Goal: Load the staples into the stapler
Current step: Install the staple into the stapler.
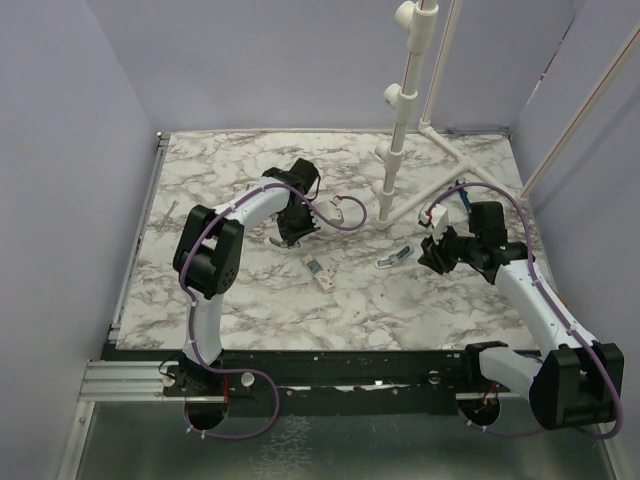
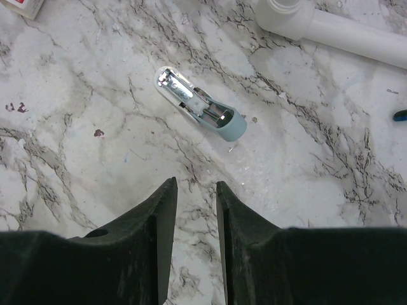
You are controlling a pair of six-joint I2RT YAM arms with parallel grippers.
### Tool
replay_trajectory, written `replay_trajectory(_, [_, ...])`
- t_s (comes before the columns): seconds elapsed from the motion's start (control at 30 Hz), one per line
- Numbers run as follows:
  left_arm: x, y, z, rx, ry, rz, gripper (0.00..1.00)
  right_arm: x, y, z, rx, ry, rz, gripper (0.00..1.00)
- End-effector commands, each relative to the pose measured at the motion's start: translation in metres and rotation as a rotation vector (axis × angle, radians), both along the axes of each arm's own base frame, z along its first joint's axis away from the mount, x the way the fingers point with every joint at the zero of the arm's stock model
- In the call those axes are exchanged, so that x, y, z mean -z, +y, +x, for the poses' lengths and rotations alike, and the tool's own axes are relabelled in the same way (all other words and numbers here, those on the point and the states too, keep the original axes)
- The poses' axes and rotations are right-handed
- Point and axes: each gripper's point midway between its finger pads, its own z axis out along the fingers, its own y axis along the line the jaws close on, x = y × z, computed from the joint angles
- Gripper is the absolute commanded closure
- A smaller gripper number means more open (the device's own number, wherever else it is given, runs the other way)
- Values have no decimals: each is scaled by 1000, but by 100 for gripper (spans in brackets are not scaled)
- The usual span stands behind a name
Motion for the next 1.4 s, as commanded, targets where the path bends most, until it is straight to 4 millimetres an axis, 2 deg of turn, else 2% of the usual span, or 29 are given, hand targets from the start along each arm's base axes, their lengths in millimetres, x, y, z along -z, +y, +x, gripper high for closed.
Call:
replay_trajectory(0.0, [-6,0,7,6,-10,2,92,-1,1,-6,-17,23,10,65])
replay_trajectory(0.33, [-15,-3,3,16,3,-16,93,-1,2,-6,-19,22,11,65])
replay_trajectory(0.63, [-5,-2,-1,1,46,-10,93,-1,2,-6,-20,21,10,65])
replay_trajectory(1.37, [-1,-4,3,-11,64,-11,93,1,1,-7,-21,26,6,65])
